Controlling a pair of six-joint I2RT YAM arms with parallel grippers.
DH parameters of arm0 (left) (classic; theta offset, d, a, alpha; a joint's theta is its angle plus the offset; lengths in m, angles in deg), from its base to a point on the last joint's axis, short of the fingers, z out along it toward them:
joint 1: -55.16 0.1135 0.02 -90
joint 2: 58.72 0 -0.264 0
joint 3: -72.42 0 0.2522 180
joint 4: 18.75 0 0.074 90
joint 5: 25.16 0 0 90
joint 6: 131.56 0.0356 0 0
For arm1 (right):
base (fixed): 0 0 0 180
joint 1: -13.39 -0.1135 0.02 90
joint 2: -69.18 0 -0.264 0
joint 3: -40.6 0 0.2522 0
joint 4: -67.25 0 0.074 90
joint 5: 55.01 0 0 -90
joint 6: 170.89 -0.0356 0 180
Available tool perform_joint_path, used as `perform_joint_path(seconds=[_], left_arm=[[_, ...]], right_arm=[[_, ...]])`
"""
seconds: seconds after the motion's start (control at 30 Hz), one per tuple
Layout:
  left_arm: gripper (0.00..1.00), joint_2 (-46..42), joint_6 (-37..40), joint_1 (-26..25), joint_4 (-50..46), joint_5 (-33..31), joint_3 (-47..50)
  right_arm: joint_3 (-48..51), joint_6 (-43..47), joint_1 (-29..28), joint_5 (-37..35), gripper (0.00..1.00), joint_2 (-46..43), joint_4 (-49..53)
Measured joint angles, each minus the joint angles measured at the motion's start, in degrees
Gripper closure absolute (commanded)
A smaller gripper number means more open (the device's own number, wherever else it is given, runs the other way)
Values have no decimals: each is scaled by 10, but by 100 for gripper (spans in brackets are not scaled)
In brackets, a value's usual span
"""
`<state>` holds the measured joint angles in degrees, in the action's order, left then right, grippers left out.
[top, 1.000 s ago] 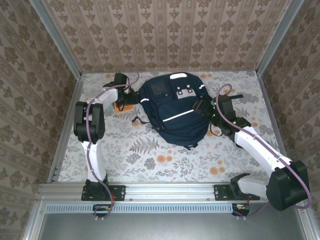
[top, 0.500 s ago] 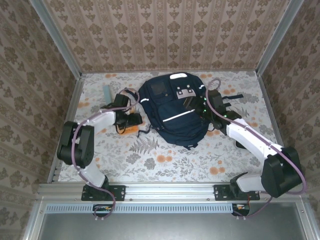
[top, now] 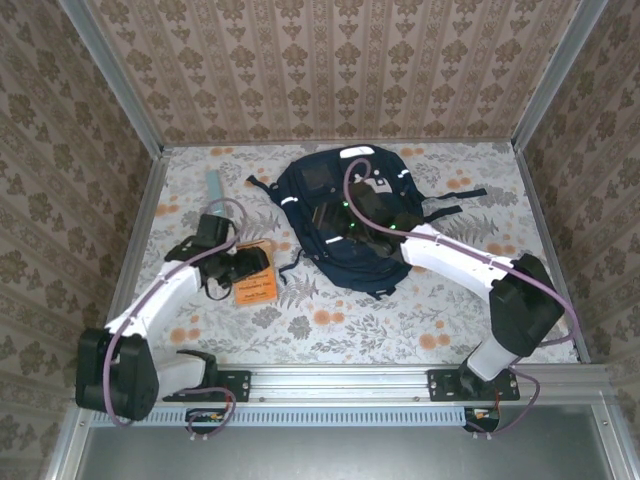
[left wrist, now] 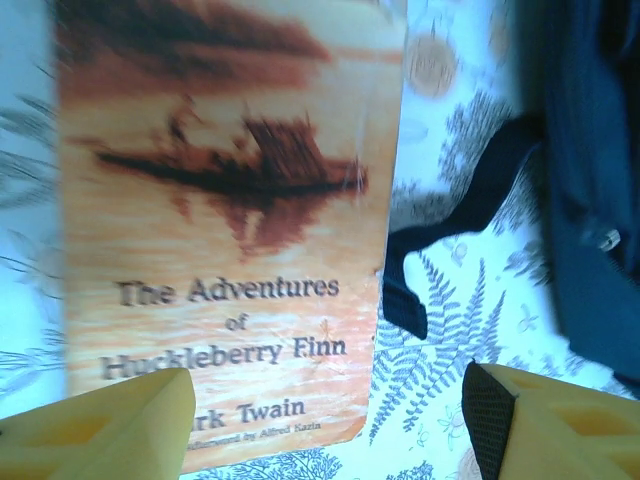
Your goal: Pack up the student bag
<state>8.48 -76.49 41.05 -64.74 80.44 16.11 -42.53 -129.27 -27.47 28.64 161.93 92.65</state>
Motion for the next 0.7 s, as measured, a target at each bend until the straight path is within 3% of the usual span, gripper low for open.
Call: perform_joint_path(seconds=[0.17,0.3,0.5,0.7], left_arm=[[36,-12,4,76,2,18,8],[39,-1,-7,123,30,41,45],[41,28,-21,131,61,59,71],[41,38,-26,131,75,58,78]], right_arm=[[-79,-1,-61,2,37,83,25],[-148,1,-103,10,44,165,50],[-220,1,-137,27,50,266,83],[-294,16,-129,51,62,348,114]])
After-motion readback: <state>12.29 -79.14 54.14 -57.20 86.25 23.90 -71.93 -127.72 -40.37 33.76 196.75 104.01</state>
